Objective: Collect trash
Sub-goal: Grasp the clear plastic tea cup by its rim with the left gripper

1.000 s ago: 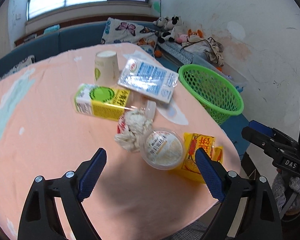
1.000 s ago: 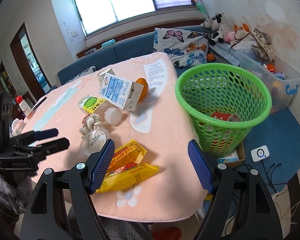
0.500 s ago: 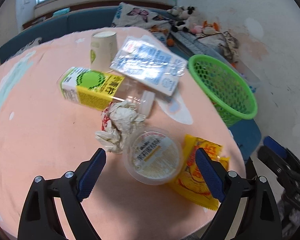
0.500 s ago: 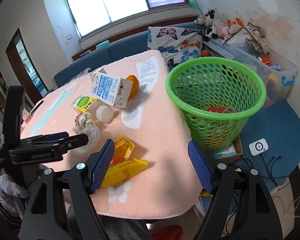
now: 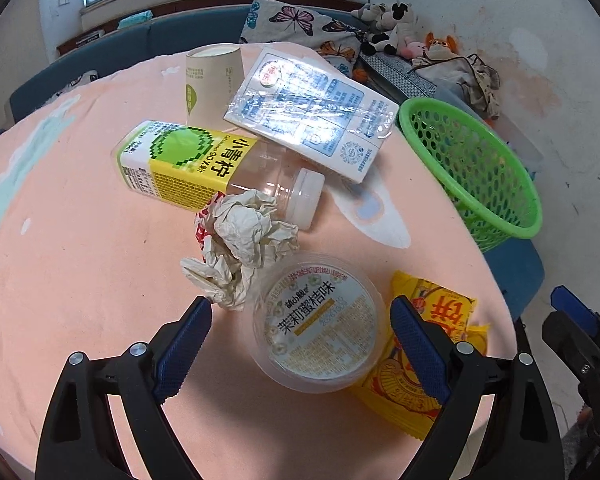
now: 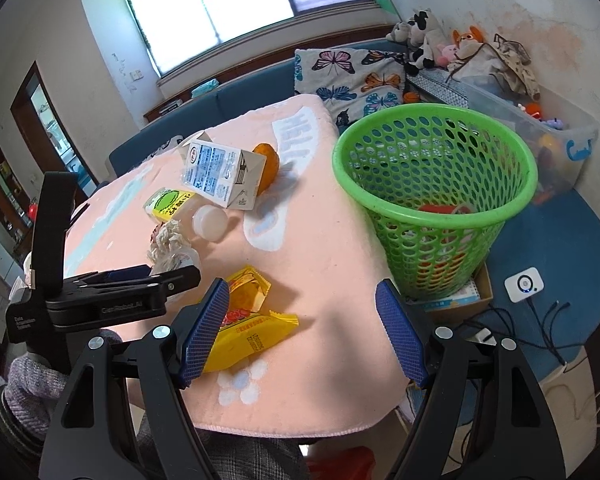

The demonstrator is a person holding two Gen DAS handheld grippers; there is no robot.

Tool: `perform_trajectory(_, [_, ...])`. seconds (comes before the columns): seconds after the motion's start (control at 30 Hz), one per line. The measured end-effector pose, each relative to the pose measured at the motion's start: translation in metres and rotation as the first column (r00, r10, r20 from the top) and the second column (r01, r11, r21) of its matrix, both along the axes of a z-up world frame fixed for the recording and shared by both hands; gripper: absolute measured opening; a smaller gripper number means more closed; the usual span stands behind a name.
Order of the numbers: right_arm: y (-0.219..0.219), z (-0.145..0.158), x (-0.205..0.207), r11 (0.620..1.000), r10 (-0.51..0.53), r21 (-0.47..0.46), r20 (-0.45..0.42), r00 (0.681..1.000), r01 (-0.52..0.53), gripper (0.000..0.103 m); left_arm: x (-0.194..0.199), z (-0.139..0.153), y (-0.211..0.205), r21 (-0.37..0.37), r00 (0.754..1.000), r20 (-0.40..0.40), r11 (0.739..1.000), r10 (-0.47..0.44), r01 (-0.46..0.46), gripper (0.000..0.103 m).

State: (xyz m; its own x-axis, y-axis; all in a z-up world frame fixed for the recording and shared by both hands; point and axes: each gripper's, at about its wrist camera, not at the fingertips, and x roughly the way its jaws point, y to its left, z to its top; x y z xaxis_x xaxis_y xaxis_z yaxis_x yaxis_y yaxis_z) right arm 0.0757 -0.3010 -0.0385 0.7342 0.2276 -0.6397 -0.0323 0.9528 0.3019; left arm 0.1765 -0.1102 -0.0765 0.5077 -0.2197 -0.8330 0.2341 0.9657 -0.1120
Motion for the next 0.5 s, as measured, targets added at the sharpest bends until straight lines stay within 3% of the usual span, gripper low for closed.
perform_trajectory(0.13, [0.0,-0.002,-0.001,1.0,-0.002,0.001,-0.007,1.0,0.002,0.076,0.001,-0.001,0.005,-0.02,1.0,-0.003,1.0,0.001,-0.001,0.064])
perform_trajectory(0.5, [0.011,0.0,-0.012,0.999,0.027,0.026,-0.024,0.999,-0.026,0.075,-0.015,0.019,0.022,-0.066,0.999,0.051,0.998,-0.013,0.016,0.063])
